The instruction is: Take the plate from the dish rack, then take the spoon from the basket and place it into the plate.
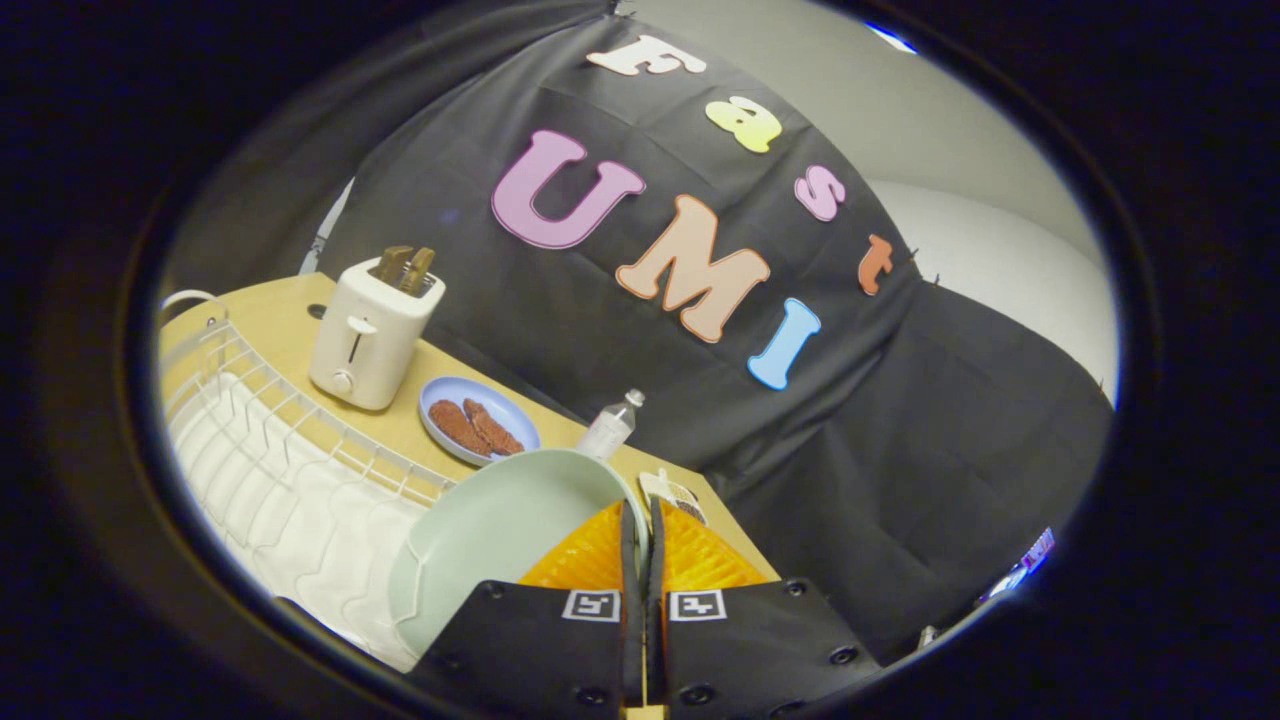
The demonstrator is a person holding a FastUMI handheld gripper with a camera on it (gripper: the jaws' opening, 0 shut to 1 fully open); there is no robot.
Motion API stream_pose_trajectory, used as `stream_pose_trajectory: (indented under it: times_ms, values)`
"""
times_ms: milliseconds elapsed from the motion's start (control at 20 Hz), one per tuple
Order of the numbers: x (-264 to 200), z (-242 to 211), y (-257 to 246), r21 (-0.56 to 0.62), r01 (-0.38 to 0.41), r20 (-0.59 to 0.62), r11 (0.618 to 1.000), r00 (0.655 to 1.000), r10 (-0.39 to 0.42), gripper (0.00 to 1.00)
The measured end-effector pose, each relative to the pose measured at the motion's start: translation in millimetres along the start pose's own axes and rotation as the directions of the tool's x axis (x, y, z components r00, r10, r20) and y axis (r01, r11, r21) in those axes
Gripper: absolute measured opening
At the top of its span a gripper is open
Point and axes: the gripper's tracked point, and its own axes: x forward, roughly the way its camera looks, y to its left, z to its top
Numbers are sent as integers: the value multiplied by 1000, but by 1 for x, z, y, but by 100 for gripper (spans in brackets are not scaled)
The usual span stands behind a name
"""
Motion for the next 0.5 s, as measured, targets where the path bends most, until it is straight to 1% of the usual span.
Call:
stream_pose_trajectory:
  times_ms: [150, 250, 500]
  values:
    - [2, 7, 2, -6, -27, 4, 1000, 1000, 27, 4]
    - [2, 11, 3, -30, -36, 11, 999, 999, 36, 4]
    - [6, 14, 4, -37, -52, 7, 998, 999, 52, 4]
